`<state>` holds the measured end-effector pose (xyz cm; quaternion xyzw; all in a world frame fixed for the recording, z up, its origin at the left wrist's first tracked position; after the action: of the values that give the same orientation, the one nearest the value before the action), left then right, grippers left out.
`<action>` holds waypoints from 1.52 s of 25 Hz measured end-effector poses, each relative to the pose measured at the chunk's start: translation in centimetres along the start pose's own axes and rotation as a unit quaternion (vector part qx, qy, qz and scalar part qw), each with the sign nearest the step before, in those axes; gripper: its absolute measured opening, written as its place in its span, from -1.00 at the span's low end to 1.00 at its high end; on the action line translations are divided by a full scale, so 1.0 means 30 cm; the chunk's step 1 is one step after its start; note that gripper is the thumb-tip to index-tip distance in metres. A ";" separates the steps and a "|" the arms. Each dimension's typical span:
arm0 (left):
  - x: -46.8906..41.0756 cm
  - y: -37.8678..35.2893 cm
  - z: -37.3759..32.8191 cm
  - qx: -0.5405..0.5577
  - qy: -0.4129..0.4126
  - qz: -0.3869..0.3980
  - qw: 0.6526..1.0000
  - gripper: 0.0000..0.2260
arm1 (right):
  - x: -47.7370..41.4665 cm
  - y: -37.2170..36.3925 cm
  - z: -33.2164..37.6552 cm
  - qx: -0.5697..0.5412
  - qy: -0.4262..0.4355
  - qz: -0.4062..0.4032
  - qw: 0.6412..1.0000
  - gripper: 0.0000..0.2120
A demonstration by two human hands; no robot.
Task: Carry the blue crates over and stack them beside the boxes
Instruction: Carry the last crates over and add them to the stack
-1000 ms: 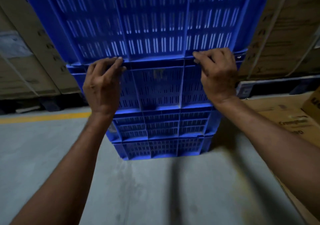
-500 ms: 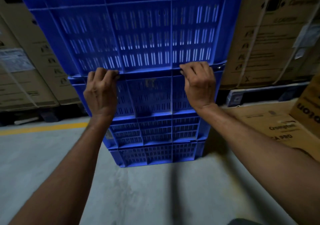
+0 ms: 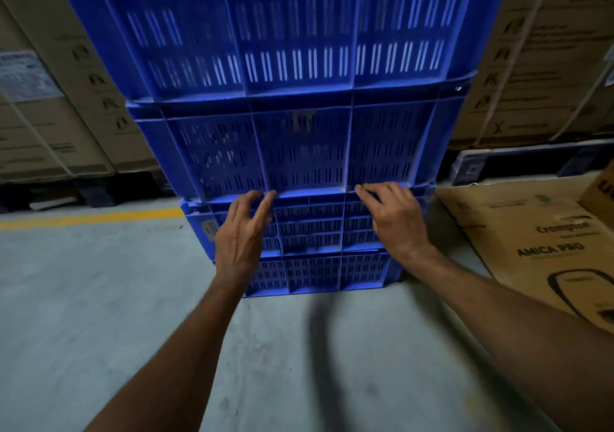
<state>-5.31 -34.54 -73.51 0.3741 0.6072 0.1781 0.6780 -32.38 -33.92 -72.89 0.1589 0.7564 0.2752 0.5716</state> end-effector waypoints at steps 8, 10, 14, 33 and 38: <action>-0.008 -0.040 0.016 -0.017 -0.036 -0.141 0.989 -0.76 | -0.032 -0.010 0.002 0.037 -0.059 -0.153 0.986 -0.76; -0.015 -0.052 0.016 -0.011 -0.006 -0.139 0.990 -0.78 | -0.028 -0.012 0.008 0.042 -0.059 -0.156 0.985 -0.75; -0.031 -0.050 0.010 0.000 0.018 -0.119 0.993 -0.77 | -0.041 -0.001 0.014 0.046 -0.045 -0.126 0.990 -0.79; 0.280 -0.402 -0.033 -0.008 0.042 0.139 0.989 -0.68 | 0.355 -0.381 0.096 0.027 0.009 0.149 0.988 -0.80; 0.184 -0.237 -0.157 0.026 0.024 0.096 0.995 -0.92 | 0.259 -0.133 -0.033 -0.109 -0.130 0.045 0.985 -0.89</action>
<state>-10.23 -33.99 -82.39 0.4439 0.5889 0.2349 0.6332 -35.31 -33.03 -81.13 0.1640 0.6336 0.3583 0.6658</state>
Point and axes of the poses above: each hand's wrist, its own x-axis away from the middle knuckle, its own y-axis out of the back of the hand, z = x × y, the point moved 6 cm from there along -x, towards the middle knuckle, and after that the axes turned 3 degrees about x, right-handed, at the moved point
